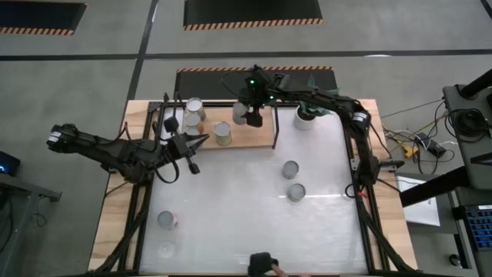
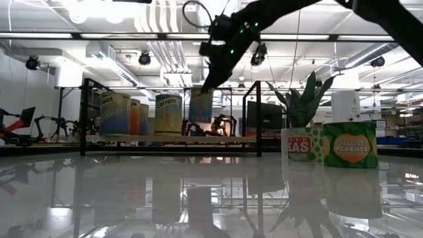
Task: Pick and place cans onto a shelf
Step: Put the canned cherries on the shelf
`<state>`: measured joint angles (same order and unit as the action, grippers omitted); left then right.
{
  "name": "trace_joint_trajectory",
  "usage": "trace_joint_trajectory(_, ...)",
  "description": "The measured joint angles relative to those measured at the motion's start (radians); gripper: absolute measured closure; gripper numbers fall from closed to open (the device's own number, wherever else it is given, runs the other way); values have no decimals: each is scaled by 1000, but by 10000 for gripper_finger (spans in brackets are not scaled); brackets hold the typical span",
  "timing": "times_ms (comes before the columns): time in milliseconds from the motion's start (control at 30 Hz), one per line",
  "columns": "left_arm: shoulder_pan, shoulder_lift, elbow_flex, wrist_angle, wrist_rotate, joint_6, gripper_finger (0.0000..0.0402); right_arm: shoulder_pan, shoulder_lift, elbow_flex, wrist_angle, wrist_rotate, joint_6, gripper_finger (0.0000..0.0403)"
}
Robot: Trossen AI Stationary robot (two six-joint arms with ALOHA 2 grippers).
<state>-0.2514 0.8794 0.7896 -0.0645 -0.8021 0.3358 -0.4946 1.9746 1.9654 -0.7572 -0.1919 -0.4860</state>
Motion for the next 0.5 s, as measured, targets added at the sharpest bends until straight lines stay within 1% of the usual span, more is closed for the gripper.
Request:
trace_joint_trajectory(167, 1, -1, 0, -5, 0, 15, 402, 1, 61, 25, -1, 0, -77, 97)
trace_joint_trajectory(267, 1, -1, 0, -5, 0, 15, 402, 1, 72, 38, 4, -1, -83, 92)
trace_joint_trajectory(500, 1, -1, 0, -5, 0, 19, 402, 1, 91, 38, 31, -1, -79, 49)
